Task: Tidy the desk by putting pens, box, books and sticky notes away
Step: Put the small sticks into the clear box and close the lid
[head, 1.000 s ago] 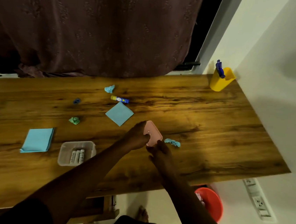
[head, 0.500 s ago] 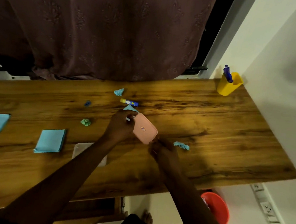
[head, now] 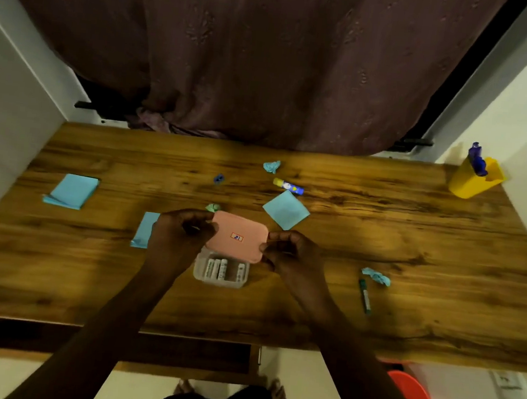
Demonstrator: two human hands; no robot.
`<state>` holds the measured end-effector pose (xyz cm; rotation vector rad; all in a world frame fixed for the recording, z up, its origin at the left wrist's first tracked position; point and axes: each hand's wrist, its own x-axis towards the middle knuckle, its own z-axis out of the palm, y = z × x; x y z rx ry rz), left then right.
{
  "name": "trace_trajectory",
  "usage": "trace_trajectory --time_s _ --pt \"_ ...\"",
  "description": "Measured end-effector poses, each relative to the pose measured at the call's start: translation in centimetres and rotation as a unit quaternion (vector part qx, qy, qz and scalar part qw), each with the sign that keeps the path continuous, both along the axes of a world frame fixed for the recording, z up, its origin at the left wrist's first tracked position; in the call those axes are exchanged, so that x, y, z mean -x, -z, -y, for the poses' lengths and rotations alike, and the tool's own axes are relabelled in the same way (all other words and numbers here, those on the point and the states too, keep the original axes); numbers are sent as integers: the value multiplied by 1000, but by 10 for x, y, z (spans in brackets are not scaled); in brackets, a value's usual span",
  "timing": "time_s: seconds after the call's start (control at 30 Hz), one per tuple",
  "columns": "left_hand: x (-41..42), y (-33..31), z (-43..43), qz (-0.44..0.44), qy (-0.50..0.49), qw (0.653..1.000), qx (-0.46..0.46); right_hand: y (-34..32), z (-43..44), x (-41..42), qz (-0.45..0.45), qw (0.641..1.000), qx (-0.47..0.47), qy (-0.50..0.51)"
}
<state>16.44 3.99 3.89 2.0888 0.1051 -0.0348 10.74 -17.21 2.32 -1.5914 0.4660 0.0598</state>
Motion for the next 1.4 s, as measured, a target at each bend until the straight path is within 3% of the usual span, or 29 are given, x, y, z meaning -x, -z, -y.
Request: trace_trajectory --time_s 0.23,0.87,1.1,1.4 --pt "14 23 -31 -37 -2 999 -19 24 -22 -3 -13 987 146 -69" --pt "19 57 -36 -89 21 996 -14 43 -30 7 -42 971 222 -77" --pt "15 61 -38 -124 28 991 35 40 -32 4 -37 965 244 -84" --pt "2 67 -43 -132 67 988 51 41 -37 3 30 926 355 -127"
